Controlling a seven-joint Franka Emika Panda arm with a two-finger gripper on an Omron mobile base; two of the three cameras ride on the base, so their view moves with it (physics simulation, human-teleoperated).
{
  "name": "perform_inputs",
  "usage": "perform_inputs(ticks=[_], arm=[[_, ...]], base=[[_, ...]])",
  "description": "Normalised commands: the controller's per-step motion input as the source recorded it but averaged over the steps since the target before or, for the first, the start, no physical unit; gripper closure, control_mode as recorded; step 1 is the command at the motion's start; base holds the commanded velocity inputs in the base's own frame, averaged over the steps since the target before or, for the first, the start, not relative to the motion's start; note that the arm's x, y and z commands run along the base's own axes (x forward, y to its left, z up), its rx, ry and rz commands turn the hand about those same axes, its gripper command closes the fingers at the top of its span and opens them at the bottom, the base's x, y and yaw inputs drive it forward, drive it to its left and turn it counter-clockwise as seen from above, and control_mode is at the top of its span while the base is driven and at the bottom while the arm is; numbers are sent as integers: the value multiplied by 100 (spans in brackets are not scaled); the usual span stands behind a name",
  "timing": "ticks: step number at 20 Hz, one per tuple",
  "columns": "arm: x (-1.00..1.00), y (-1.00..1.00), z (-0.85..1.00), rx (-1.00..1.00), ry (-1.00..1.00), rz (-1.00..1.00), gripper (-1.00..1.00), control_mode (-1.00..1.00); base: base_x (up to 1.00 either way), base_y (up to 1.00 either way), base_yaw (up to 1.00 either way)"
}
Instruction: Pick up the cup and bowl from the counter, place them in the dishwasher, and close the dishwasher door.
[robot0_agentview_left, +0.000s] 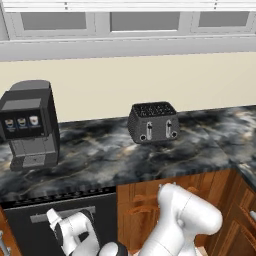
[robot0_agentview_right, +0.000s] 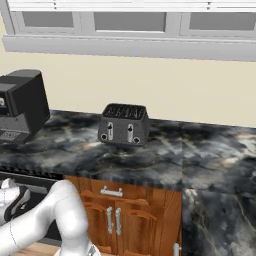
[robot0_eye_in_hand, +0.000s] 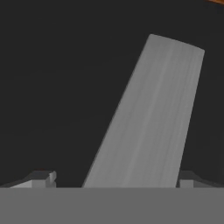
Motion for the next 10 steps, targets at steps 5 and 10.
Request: perform_inputs(ticks=[5, 10], arm=[[41, 0, -78, -27, -25, 10, -100, -100], [60, -4, -78, -28, -22, 10, -100, -100]], base=[[0, 0, 0], [0, 0, 0]])
